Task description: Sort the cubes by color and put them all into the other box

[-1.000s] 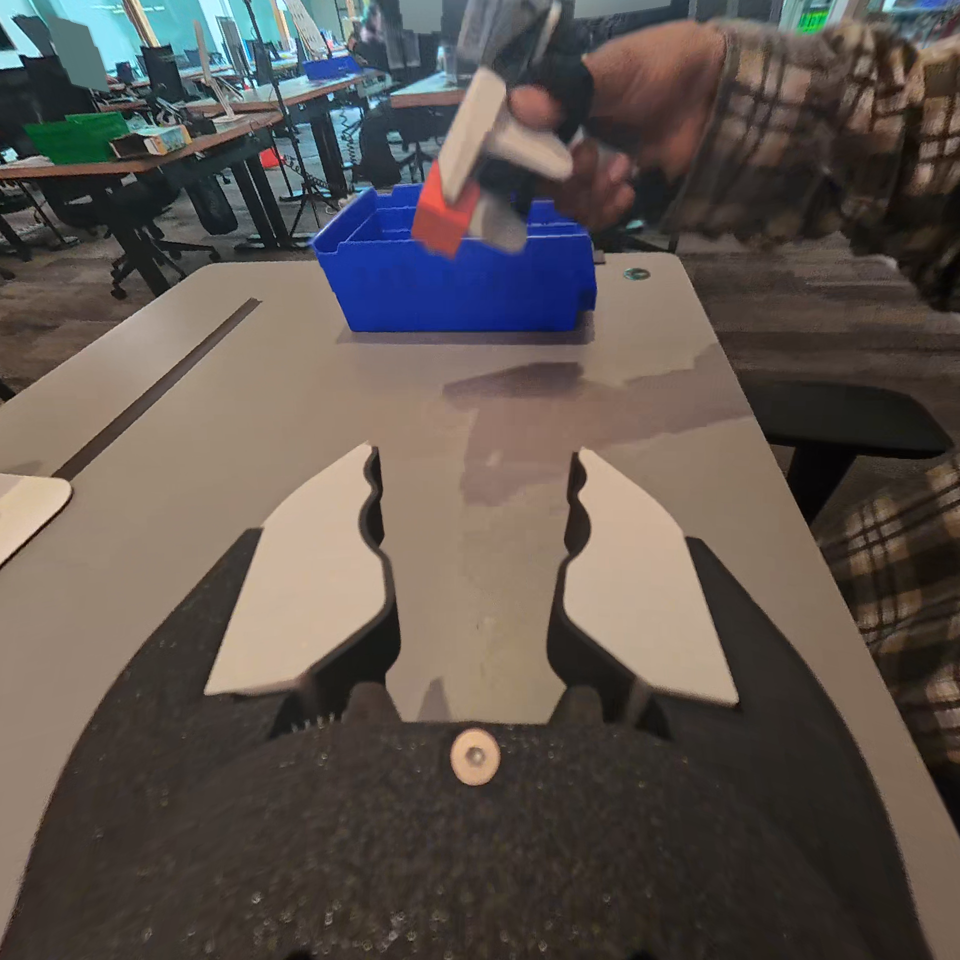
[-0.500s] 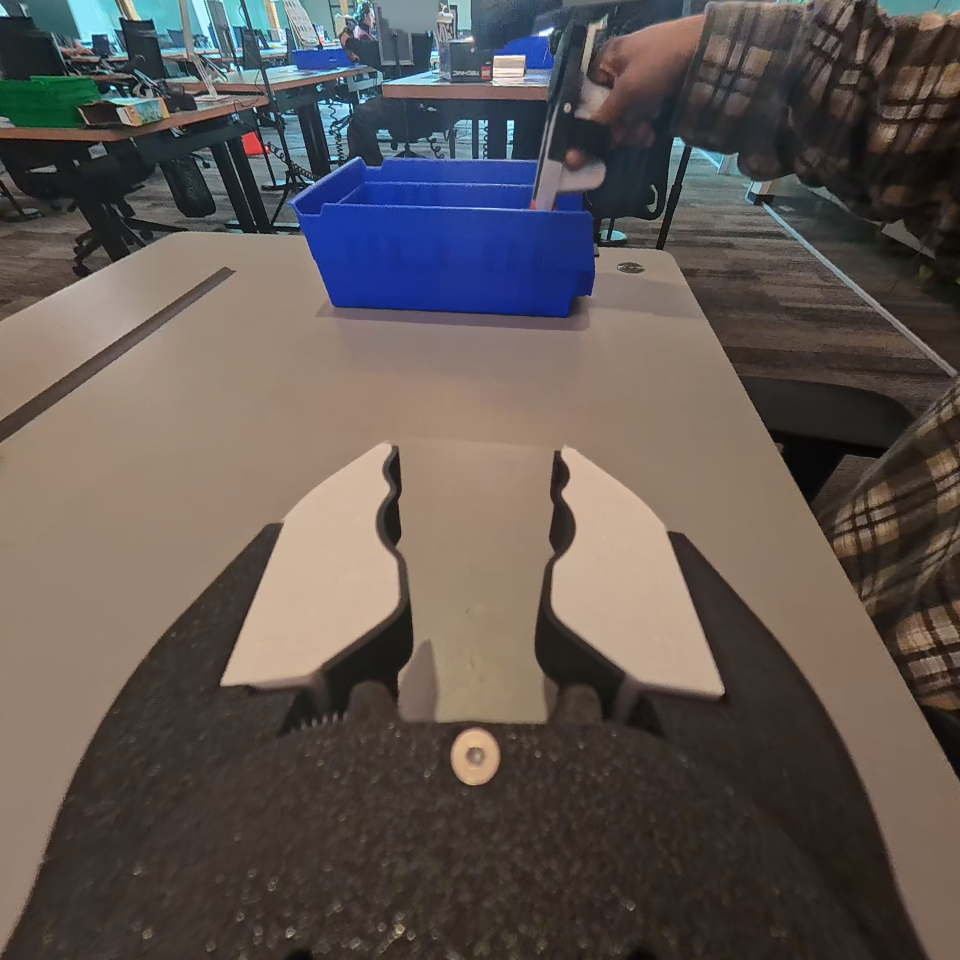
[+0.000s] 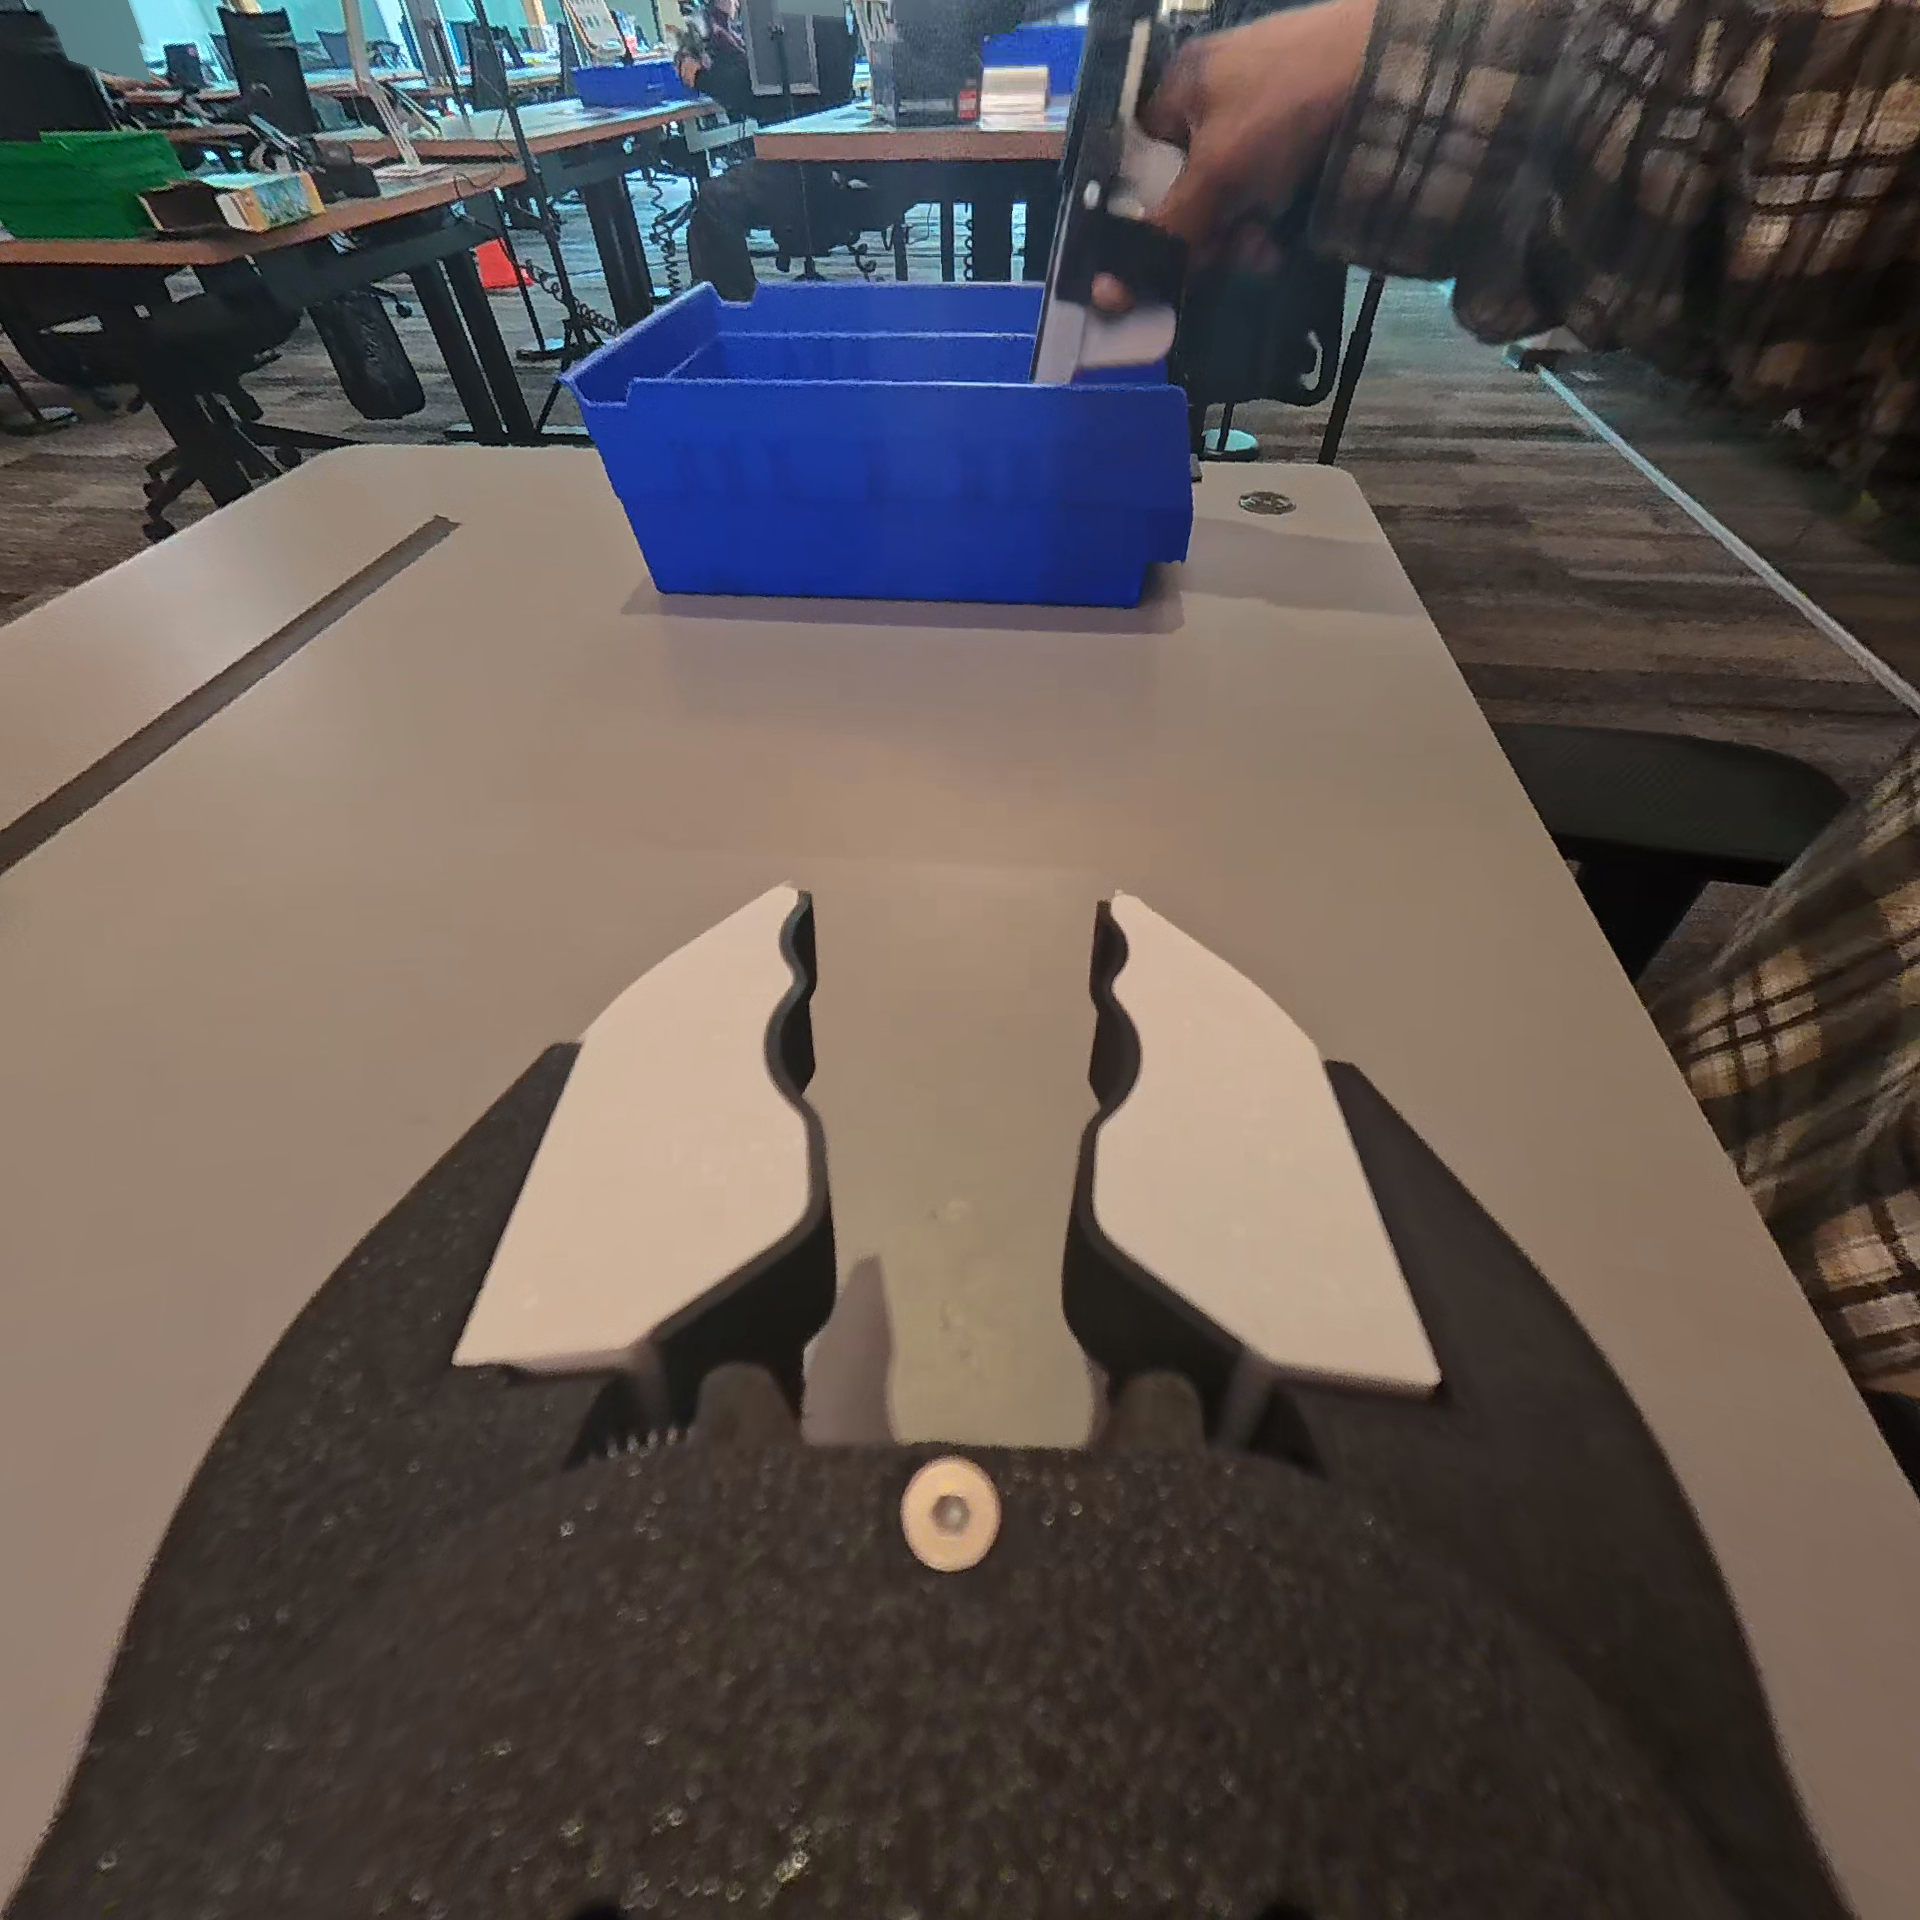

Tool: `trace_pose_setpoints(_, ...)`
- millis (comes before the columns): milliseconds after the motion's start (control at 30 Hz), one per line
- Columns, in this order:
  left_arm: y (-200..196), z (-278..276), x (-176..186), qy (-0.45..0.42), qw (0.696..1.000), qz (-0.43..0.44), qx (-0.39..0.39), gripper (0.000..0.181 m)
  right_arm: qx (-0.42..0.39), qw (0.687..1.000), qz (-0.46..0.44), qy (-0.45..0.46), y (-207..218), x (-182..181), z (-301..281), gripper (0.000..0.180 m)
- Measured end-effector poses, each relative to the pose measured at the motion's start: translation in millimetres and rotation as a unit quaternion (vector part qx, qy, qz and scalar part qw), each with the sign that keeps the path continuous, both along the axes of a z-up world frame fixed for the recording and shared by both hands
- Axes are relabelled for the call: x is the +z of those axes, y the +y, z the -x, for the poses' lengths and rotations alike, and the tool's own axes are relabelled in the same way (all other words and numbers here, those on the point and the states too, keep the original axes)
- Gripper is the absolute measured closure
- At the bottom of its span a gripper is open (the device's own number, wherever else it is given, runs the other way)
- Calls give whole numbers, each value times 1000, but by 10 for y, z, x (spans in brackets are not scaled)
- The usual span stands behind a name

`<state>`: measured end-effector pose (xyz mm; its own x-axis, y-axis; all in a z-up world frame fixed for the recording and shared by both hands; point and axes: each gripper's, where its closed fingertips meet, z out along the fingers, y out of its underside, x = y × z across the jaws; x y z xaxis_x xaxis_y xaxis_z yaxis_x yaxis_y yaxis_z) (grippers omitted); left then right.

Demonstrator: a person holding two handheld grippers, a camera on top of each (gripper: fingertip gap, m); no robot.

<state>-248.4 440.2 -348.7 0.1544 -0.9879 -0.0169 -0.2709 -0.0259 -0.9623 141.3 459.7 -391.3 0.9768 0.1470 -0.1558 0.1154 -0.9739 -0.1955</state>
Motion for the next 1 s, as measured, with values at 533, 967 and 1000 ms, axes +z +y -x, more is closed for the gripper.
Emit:
trace_pose_setpoints(533, -72, 314, 437, -20, 996, -54, 62, 126, 120, 805, -493, 309, 26, 2262, 1962, 109)
trace_pose_setpoints(967, -177, 3070, 1076, 199, 907, -113, 354, 120, 209, 750, -487, 397, 503, 969, 3615, 113)
trace_pose_setpoints(1000, -194, 3398, 1074, 243, 889, -107, 374, 120, 221, 752, -478, 396, 486, 896, 3675, 113)
